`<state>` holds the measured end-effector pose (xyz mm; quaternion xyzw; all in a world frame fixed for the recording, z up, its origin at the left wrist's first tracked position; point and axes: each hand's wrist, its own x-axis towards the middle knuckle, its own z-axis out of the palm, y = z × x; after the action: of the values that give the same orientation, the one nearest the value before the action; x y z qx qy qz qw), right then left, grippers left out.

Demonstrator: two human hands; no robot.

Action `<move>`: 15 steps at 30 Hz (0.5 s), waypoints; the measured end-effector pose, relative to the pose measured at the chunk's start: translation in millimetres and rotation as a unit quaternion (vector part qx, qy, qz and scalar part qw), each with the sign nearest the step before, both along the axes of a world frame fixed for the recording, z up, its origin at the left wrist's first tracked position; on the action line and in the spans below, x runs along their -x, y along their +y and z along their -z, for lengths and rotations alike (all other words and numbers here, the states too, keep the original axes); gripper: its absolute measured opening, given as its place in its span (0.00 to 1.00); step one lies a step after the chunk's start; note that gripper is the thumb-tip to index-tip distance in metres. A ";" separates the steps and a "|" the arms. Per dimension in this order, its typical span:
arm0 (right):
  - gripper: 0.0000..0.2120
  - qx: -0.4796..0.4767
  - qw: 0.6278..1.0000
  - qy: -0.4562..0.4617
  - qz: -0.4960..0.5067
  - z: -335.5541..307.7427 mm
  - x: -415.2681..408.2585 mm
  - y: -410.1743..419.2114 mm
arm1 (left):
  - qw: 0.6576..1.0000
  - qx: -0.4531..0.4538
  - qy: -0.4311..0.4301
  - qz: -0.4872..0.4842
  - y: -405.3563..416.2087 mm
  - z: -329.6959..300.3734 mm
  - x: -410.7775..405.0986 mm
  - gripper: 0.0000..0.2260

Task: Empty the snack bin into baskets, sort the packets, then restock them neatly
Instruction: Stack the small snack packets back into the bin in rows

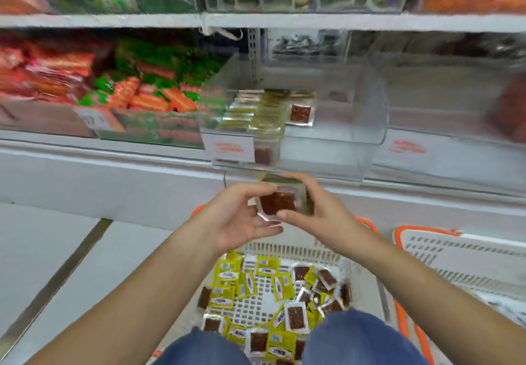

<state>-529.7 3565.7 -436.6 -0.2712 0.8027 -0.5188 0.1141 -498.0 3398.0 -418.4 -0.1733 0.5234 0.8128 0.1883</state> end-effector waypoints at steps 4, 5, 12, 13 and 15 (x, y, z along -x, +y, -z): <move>0.28 -0.012 0.997 0.069 -0.015 -40.0 -13.5 15.5 | 0.995 -0.028 0.073 -0.067 33.4 -32.1 -15.2 0.13; 0.28 -0.014 0.997 0.074 -0.013 -45.1 -16.2 20.4 | 0.992 -0.039 0.083 -0.082 42.7 -37.7 -17.1 0.12; 0.28 -0.021 0.995 0.079 0.048 -57.3 -6.1 51.9 | 0.981 -0.027 0.137 -0.131 89.2 -51.3 -1.4 0.10; 0.27 -0.016 0.995 0.075 0.058 -57.1 -1.6 56.1 | 0.980 -0.009 0.144 -0.140 92.9 -50.1 4.2 0.09; 0.26 -0.013 0.994 0.076 0.079 -57.8 7.0 62.5 | 0.973 0.029 0.155 -0.167 98.8 -50.2 16.6 0.11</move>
<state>-536.7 3628.2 -378.8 -0.2441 0.8347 -0.4934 0.0149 -514.7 3496.8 -368.2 -0.1360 0.5331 0.8341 -0.0386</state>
